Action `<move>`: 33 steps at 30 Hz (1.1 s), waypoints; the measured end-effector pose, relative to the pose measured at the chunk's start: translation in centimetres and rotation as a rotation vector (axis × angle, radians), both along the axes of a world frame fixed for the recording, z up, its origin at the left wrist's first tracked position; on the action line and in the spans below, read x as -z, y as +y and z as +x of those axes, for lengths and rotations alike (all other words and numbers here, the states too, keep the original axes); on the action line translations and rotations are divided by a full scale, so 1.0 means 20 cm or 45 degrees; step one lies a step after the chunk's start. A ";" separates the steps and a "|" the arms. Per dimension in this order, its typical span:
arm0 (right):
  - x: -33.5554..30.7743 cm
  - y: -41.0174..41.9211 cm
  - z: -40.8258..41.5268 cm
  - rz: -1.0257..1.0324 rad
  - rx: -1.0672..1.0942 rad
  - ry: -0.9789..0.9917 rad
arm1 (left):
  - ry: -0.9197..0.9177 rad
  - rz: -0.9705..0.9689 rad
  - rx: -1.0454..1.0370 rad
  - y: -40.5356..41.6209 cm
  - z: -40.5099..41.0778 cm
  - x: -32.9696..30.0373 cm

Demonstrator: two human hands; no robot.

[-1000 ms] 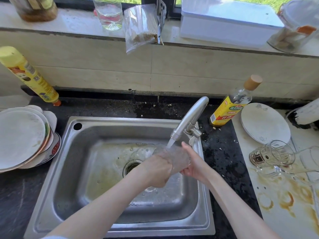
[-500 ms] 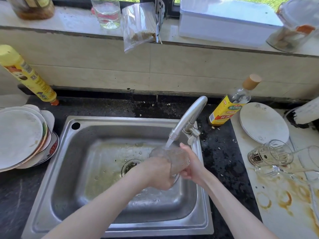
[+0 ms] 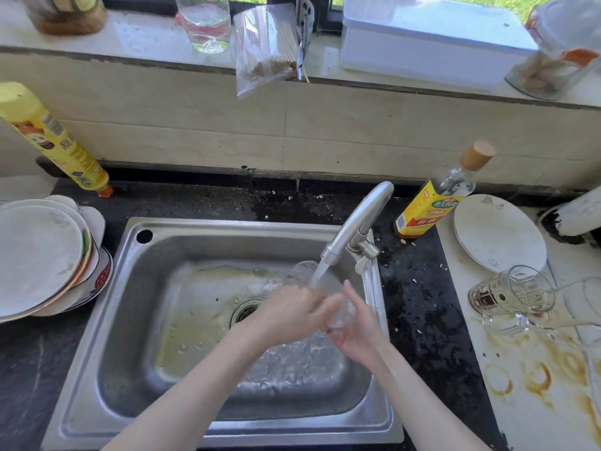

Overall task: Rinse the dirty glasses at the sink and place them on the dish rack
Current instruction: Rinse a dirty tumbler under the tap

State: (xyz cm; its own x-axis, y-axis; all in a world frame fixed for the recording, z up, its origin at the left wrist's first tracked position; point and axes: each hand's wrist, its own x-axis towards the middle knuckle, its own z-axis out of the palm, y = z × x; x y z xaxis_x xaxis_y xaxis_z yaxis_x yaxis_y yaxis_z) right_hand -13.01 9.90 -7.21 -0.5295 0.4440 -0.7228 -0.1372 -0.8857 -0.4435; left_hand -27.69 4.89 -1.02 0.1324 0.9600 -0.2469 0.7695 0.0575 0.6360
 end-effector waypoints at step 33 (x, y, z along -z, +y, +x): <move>-0.06 0.07 0.00 0.097 -0.230 -0.073 | -0.383 -0.201 0.025 -0.07 -0.04 0.09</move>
